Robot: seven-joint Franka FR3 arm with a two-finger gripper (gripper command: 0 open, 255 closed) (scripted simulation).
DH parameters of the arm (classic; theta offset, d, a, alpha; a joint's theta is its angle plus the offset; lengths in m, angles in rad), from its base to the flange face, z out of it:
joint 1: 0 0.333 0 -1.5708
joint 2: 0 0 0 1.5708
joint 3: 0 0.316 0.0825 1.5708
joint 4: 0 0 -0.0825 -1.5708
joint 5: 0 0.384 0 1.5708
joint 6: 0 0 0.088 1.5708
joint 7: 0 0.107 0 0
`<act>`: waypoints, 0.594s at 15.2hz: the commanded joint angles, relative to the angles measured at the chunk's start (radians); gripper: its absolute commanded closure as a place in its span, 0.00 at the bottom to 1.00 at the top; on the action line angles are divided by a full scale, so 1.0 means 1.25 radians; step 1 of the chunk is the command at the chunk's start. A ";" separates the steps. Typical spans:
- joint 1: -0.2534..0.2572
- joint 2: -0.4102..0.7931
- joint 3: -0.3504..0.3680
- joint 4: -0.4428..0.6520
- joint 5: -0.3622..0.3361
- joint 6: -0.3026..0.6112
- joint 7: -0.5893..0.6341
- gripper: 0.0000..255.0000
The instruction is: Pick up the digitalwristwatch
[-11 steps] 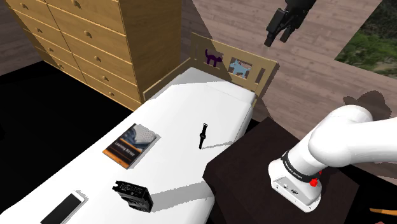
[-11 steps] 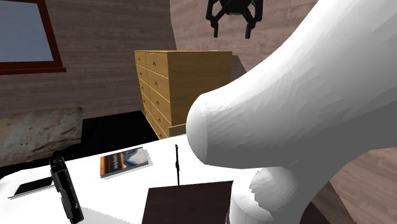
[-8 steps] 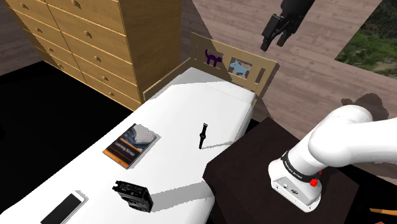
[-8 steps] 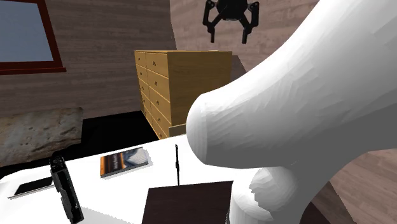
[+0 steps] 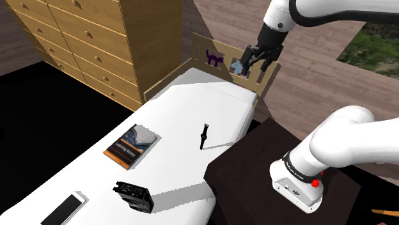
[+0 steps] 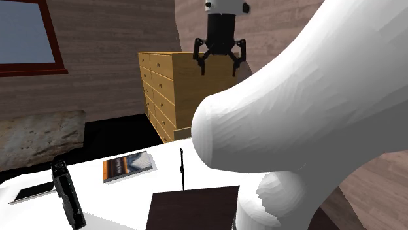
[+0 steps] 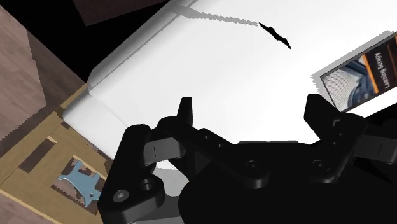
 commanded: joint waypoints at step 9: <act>0.008 0.143 0.151 -0.139 0.097 0.275 0.232 0.00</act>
